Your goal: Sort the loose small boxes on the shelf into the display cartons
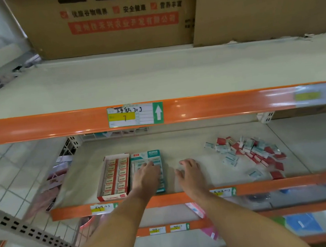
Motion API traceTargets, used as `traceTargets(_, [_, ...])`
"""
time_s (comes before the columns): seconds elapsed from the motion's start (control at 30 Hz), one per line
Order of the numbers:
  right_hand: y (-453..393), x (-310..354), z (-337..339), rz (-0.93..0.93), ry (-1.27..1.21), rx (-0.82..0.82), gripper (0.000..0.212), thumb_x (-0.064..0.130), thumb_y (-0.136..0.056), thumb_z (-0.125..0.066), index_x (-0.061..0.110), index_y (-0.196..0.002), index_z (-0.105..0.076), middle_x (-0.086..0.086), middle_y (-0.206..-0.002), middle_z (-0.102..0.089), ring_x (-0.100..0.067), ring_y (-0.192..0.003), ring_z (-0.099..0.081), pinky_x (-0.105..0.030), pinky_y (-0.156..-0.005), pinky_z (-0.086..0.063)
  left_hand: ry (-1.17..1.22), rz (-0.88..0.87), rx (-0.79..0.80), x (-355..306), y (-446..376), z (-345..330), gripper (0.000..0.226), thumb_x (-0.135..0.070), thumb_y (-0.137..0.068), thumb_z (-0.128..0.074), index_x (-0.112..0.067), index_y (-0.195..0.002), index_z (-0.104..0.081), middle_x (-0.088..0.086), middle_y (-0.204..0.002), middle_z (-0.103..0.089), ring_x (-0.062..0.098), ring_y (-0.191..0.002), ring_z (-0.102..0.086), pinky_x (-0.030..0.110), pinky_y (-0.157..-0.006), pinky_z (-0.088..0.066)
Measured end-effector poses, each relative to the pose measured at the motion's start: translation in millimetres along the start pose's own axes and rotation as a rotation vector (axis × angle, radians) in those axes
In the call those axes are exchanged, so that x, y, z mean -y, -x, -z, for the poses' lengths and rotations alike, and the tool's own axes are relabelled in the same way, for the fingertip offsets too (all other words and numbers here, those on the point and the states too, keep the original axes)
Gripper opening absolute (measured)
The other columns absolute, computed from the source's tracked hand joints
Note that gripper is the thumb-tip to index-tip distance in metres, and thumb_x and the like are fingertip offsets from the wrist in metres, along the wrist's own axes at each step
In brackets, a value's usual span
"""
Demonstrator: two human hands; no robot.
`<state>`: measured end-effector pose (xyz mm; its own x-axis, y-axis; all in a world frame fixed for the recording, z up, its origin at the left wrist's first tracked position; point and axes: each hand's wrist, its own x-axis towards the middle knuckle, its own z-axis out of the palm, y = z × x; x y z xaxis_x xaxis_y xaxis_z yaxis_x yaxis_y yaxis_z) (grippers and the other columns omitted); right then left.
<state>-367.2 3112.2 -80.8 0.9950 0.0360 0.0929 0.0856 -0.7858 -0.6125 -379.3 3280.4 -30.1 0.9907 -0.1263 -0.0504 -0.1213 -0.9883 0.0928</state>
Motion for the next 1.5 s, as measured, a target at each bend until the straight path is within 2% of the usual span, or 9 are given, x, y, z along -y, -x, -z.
traceTargets(0.33, [10,-80,63,-0.148,0.044,-0.078,0.032,0.017,-0.094,-0.056,0.011,-0.125,-0.059,-0.009,-0.128,-0.053,-0.027,-0.120,-0.050,-0.036,-0.102,-0.041,0.029,-0.178,0.061,-106,-26,-14,0.028,-0.018,-0.090,-0.047,-0.016,-0.112,-0.065,0.009,-0.115,-0.056,0.030,-0.111,-0.054,0.038,-0.088,-0.046])
traceTargets(0.6, [22,-127,101,-0.244,0.087,-0.106,0.039,0.009,-0.090,-0.049,0.013,-0.128,-0.057,-0.006,-0.132,-0.050,-0.022,-0.116,-0.052,-0.033,-0.093,-0.047,0.074,-0.288,0.143,-176,-42,-28,0.038,-0.019,-0.088,-0.052,-0.019,-0.125,-0.058,0.008,-0.126,-0.050,0.029,-0.118,-0.049,0.037,-0.094,-0.046])
traceTargets(0.77, [32,-155,124,-0.356,0.267,-0.241,0.039,0.019,-0.083,-0.064,0.021,-0.122,-0.061,-0.003,-0.128,-0.053,-0.025,-0.122,-0.044,-0.037,-0.102,-0.039,0.126,-0.326,0.146,-216,-51,-44,0.046,-0.022,-0.089,-0.052,-0.024,-0.135,-0.046,0.004,-0.136,-0.040,0.030,-0.117,-0.048,0.040,-0.092,-0.047])
traceTargets(0.93, [32,-178,136,-0.360,0.301,-0.224,0.050,0.045,-0.082,-0.067,0.022,-0.125,-0.056,0.000,-0.126,-0.058,-0.021,-0.120,-0.049,-0.036,-0.103,-0.039,0.169,-0.254,0.213,-246,-58,-57,0.057,-0.042,-0.088,-0.040,-0.028,-0.143,-0.031,0.004,-0.148,-0.035,0.033,-0.123,-0.045,0.042,-0.100,-0.042])
traceTargets(1.13, [31,-181,140,-0.273,0.289,-0.212,0.056,0.051,-0.082,-0.068,0.022,-0.128,-0.055,0.003,-0.129,-0.061,-0.020,-0.124,-0.049,-0.036,-0.106,-0.036,0.133,-0.186,0.087,-257,-55,-64,0.036,-0.029,-0.098,-0.044,-0.019,-0.132,-0.048,0.007,-0.131,-0.043,0.029,-0.116,-0.045,0.039,-0.094,-0.044])
traceTargets(1.27, [28,-171,138,-0.235,0.050,-0.182,0.058,0.051,-0.084,-0.066,0.017,-0.128,-0.054,0.002,-0.117,-0.061,-0.017,-0.111,-0.054,-0.029,-0.087,-0.046,0.399,-0.038,0.039,-240,-47,-70,0.020,-0.026,-0.090,-0.059,-0.019,-0.108,-0.063,0.004,-0.112,-0.045,0.026,-0.094,-0.055,0.035,-0.082,-0.049])
traceTargets(1.33, [23,-162,135,-0.281,-0.056,-0.242,0.045,0.048,-0.090,-0.059,0.014,-0.120,-0.059,0.003,-0.100,-0.066,-0.012,-0.093,-0.060,-0.015,-0.067,-0.043,0.550,0.025,0.027,-228,-43,-71,0.030,-0.021,-0.085,-0.069,-0.017,-0.114,-0.063,-0.001,-0.107,-0.041,0.019,-0.087,-0.054,0.026,-0.082,-0.047])
traceTargets(1.4, [17,-153,132,-0.359,-0.147,-0.254,0.028,0.032,-0.100,-0.051,0.011,-0.115,-0.062,0.002,-0.092,-0.068,-0.006,-0.077,-0.058,-0.011,-0.052,-0.038,0.686,0.092,0.026,-214,-39,-69,0.051,-0.015,-0.078,-0.077,-0.014,-0.125,-0.059,0.000,-0.111,-0.038,0.015,-0.089,-0.049,0.022,-0.087,-0.045])
traceTargets(1.5, [12,-147,124,-0.356,-0.187,-0.184,0.018,0.020,-0.102,-0.049,0.017,-0.110,-0.065,0.001,-0.099,-0.070,-0.009,-0.084,-0.061,-0.013,-0.059,-0.040,0.827,0.225,0.014,-193,-36,-70,0.075,-0.011,-0.069,-0.084,-0.011,-0.136,-0.050,0.005,-0.123,-0.036,0.017,-0.101,-0.048,0.027,-0.096,-0.049])
